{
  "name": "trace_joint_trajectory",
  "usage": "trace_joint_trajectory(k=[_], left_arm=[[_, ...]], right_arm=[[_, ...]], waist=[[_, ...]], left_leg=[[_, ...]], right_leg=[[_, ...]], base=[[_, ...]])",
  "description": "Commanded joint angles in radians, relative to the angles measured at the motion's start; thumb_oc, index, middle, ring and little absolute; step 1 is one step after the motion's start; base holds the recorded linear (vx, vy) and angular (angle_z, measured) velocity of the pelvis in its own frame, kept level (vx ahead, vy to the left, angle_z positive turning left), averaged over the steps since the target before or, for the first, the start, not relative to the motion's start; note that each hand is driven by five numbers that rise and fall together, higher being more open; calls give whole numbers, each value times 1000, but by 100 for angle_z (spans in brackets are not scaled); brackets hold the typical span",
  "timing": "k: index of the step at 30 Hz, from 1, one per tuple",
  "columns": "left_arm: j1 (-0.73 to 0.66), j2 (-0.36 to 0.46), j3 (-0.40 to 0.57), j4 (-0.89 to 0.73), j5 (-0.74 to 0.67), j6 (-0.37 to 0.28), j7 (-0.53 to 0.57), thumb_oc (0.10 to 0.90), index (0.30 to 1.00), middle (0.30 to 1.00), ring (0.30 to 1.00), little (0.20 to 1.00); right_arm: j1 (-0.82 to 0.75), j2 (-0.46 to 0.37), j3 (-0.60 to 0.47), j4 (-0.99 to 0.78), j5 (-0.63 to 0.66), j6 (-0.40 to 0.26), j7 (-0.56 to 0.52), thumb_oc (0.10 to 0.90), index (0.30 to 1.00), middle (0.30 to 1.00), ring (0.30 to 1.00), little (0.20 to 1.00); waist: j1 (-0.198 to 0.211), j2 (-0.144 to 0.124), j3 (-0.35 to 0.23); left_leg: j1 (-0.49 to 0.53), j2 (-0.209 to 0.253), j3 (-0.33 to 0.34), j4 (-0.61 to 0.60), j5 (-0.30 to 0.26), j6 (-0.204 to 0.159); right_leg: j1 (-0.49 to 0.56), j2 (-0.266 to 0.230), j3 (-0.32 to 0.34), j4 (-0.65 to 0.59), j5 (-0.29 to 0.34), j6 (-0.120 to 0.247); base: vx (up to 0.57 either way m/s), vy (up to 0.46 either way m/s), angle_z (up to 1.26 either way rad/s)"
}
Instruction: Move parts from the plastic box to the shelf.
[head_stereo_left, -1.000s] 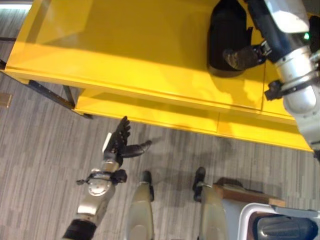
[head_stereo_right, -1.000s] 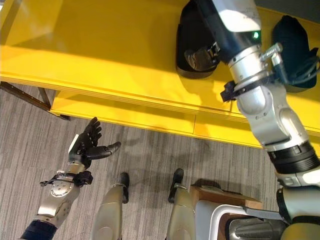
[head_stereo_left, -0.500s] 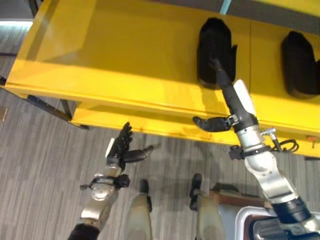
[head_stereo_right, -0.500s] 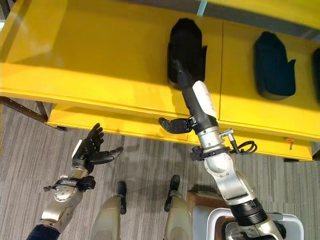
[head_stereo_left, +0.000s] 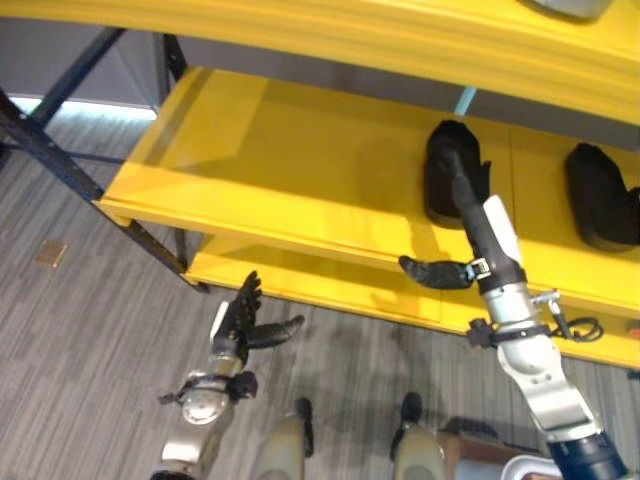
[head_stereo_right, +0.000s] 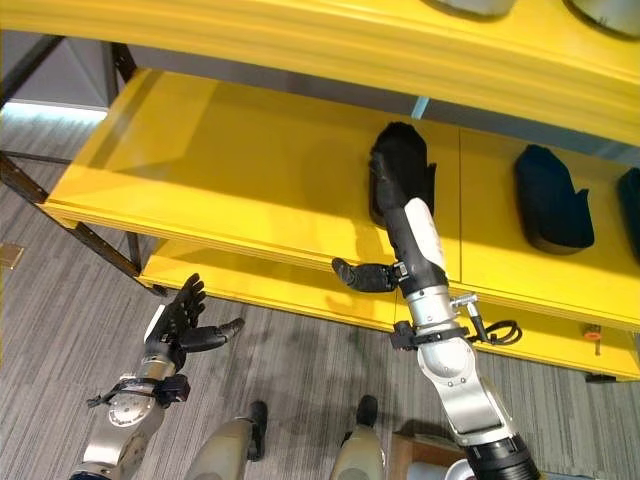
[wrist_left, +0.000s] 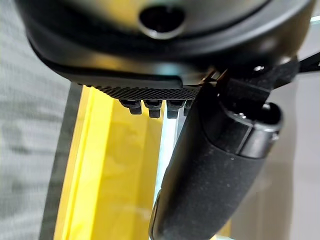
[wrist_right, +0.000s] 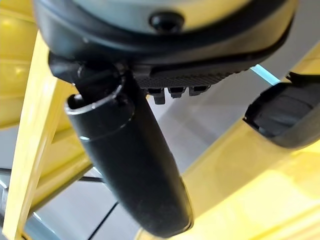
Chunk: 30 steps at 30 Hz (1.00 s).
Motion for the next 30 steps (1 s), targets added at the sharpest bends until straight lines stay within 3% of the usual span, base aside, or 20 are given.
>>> trace_joint_trajectory(k=[1, 2, 3, 4, 5, 6, 10, 11, 13, 17, 22, 30], left_arm=[[-30, 38, 12, -102, 50, -82, 8, 900, 1000, 1000, 1000, 1000], [-39, 40, 9, -98, 54, -84, 14, 900, 1000, 1000, 1000, 1000], [-45, 39, 7, -93, 52, -83, 21, 900, 1000, 1000, 1000, 1000], [-57, 36, 5, -86, 53, -84, 32, 900, 1000, 1000, 1000, 1000], [-62, 28, 7, -81, 46, -84, 44, 900, 1000, 1000, 1000, 1000], [-63, 28, 7, -81, 46, -84, 44, 900, 1000, 1000, 1000, 1000], [-37, 27, 35, -102, 37, -78, 55, 900, 1000, 1000, 1000, 1000], [-8, 27, 55, -124, 26, -75, 58, 900, 1000, 1000, 1000, 1000], [37, 34, 87, -151, 18, -73, 51, 900, 1000, 1000, 1000, 1000], [61, 36, 108, -155, 16, -71, 45, 900, 1000, 1000, 1000, 1000], [75, 13, 126, -138, 29, -74, 44, 900, 1000, 1000, 1000, 1000], [84, -35, 112, -119, 49, -82, -5, 900, 1000, 1000, 1000, 1000]], right_arm=[[-97, 8, -57, -111, 41, -95, -29, 900, 1000, 1000, 1000, 1000], [-92, 14, -53, -114, 39, -95, -30, 900, 1000, 1000, 1000, 1000], [-92, 14, -46, -111, 35, -93, -29, 900, 1000, 1000, 1000, 1000], [-96, 8, -42, -112, 30, -94, -30, 900, 1000, 1000, 1000, 1000], [-110, 1, -34, -111, 29, -96, -35, 900, 1000, 1000, 1000, 1000], [-111, 1, -34, -111, 29, -96, -35, 900, 1000, 1000, 1000, 1000], [-158, 12, 1, -89, 38, -93, -29, 900, 1000, 1000, 1000, 1000], [-191, 26, 26, -75, 42, -89, -24, 900, 1000, 1000, 1000, 1000], [-244, 41, 63, -52, 53, -88, -18, 900, 1000, 1000, 1000, 1000], [-267, 47, 86, -33, 58, -85, -13, 900, 1000, 1000, 1000, 1000], [-220, 39, 77, -39, 77, -89, 1, 900, 1000, 1000, 1000, 1000], [24, 0, -65, -40, 97, -107, 19, 900, 1000, 1000, 1000, 1000]], waist=[[-17, -21, -69], [-26, -19, -73], [-31, -11, -73], [-39, 7, -67], [-30, 29, -63], [-30, 27, -63], [9, 38, -81], [34, 37, -99], [76, 23, -123], [98, 3, -141], [87, 3, -160], [-23, 29, -161]], left_leg=[[97, 29, -9, -125, 10, -15], [116, 28, 0, -173, 28, -13], [137, 35, 9, -215, 48, -10], [171, 50, 35, -270, 75, -3], [208, 68, 81, -315, 94, 2], [208, 66, 81, -318, 99, 2], [240, 82, 199, -375, 122, 23], [257, 87, 247, -398, 114, 25], [258, 92, 335, -404, 119, 26], [256, 106, 419, -412, 130, 17], [239, 158, 492, -431, 200, -35], [252, 265, 580, -408, 282, -116]], right_leg=[[13, -17, 67, -57, 240, 116], [2, -10, 72, -57, 296, 125], [-10, 0, 65, -51, 303, 127], [-27, 28, 17, -5, 245, 121], [-13, 42, -71, 71, 123, 109], [-14, 40, -71, 71, 125, 107], [48, 60, -194, 217, -31, 84], [99, 62, -230, 260, -75, 97], [170, 53, -293, 243, -71, 107], [220, 70, -329, 152, -67, 110], [244, 165, -282, -51, -157, 72], [257, 262, -169, -167, -185, 30]], base=[[8, 101, 8], [7, 156, 3], [-34, 245, -5], [-82, 373, -59], [-88, 315, -66], [-74, 254, -75], [-53, 156, -106], [-35, 55, -205], [-73, -12, -241], [-99, -74, -117], [-102, -166, -85], [-74, -164, -61]])
